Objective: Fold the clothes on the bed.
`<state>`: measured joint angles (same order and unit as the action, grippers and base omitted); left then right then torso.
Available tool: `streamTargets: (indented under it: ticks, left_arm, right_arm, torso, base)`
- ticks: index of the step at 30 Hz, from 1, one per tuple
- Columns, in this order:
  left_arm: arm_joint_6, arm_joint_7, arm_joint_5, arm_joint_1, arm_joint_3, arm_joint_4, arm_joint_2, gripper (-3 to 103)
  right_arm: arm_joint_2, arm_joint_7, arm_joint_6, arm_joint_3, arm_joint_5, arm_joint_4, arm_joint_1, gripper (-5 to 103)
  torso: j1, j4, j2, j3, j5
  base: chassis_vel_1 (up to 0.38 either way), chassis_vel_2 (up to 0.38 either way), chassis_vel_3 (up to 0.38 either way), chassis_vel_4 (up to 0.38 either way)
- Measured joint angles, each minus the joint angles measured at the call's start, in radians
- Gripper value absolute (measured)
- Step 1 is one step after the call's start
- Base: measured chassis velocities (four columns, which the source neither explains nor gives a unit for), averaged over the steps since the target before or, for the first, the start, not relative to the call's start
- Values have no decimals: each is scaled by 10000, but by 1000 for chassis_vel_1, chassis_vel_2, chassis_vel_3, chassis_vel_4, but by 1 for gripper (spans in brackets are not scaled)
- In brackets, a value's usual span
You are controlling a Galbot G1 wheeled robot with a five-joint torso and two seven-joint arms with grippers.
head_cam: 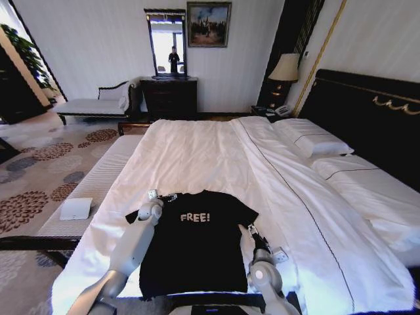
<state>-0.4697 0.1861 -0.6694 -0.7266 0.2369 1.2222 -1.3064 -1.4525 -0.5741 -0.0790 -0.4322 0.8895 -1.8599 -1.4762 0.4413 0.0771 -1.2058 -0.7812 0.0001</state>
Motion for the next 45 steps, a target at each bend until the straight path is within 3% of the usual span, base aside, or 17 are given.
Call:
streamTargets:
  ticks: [4, 8, 10, 14, 16, 19, 20, 23, 25, 45]
  left_arm:
    - [-125, 28, -45, 9, -52, -33, -66, 84]
    - [-141, 27, -76, 46, -84, -110, -195, 62]
    - [-124, 25, -72, 60, -84, -131, -222, 62]
    - [-89, 25, -55, 121, -48, -178, -346, 40]
    - [-89, 25, -54, 129, -33, -181, -359, 40]
    - [-92, 26, -63, 152, 4, -183, -378, 24]
    - [-92, 26, -63, 152, 4, -183, -378, 24]
    - [-110, 27, -98, 165, 51, -141, -388, 8]
    - [-111, 23, -101, 184, 69, -135, -391, 3]
    - [93, -134, -39, 577, 496, -400, -500, 2]
  right_arm:
    - [31, 1, -5, -13, 34, 30, 25, 100]
    - [78, 6, -13, -44, 84, 66, 36, 100]
    - [89, 6, -15, -49, 98, 71, 38, 100]
    - [143, 16, -23, -73, 163, 117, 67, 100]
    - [155, 17, -25, -75, 175, 131, 74, 100]
    - [183, 20, -27, -78, 209, 178, 122, 100]
    - [183, 20, -27, -78, 209, 178, 122, 100]
    - [198, 24, -29, -80, 239, 227, 172, 100]
    - [203, 27, -30, -80, 245, 251, 187, 100]
    - [215, 46, -47, -54, 246, 390, 259, 100]
  torso:
    - [0, -1, 0, 0, -1]
    - [-1, -1, 0, 0, 0]
    - [0, -1, 0, 0, -1]
    - [-1, 0, 0, 0, -1]
    - [-2, 0, 0, 0, -1]
    - [-2, 0, 0, 0, -2]
    - [-2, 0, 0, 0, -2]
    - [-2, 0, 0, 0, -2]
    - [-1, 0, 0, 0, -2]
    - [-2, 0, 0, 0, -2]
  base:
    - [0, 0, 0, 0]
    - [0, 0, 0, 0]
    - [0, 0, 0, 0]
    - [0, 0, 0, 0]
    - [0, 0, 0, 0]
    - [0, 0, 0, 0]
    - [0, 0, 0, 0]
    - [0, 0, 0, 0]
    - [0, 0, 0, 0]
    - [0, 0, 0, 0]
